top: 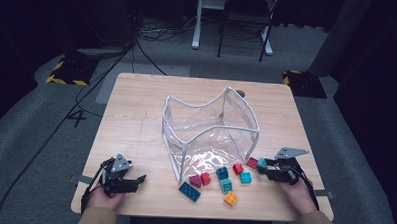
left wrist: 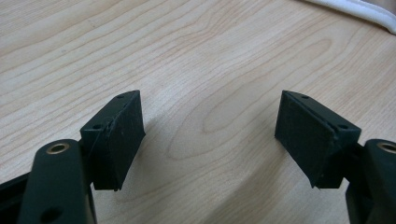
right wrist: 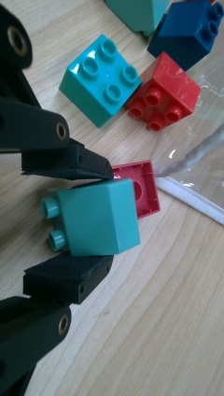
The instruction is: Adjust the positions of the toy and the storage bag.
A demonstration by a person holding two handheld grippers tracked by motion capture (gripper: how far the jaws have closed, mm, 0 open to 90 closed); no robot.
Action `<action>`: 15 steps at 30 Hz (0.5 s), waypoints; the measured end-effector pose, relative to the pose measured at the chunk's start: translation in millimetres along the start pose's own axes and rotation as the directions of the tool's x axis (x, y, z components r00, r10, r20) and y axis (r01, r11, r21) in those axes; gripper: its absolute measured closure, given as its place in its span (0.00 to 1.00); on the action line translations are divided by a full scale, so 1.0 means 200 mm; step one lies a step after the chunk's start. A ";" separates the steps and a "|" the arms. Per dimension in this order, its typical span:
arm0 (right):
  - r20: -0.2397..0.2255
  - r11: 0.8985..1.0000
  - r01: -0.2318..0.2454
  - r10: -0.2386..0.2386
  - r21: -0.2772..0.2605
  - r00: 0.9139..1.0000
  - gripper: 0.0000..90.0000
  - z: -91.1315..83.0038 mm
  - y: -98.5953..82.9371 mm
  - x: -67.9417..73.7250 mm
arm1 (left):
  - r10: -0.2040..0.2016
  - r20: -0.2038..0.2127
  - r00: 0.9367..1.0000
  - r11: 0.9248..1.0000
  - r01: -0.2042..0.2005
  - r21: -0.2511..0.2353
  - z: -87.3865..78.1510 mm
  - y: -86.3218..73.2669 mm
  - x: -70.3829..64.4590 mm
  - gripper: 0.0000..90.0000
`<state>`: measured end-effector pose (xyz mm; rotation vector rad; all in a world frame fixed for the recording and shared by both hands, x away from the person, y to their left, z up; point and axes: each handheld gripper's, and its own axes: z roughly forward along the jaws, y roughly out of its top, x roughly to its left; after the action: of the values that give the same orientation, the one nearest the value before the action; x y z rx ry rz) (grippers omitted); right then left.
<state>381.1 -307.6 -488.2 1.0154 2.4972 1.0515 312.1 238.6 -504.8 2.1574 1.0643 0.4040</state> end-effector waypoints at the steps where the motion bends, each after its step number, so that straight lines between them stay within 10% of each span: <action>1: -0.004 1.000 -0.008 0.008 -0.006 1.000 0.63 -0.01 0.00 0.00 | 0.002 0.001 1.000 1.000 -0.002 0.002 0.00 0.00 0.00 0.27; 15: -0.034 0.998 -0.021 0.019 -0.055 0.999 0.66 -0.10 0.05 0.01 | -0.047 -0.036 0.998 0.999 0.047 0.002 0.01 0.02 0.06 0.25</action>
<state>375.9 -312.6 -467.7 1.0167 2.4743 1.1466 322.9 245.4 -504.8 2.1308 1.1337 0.4209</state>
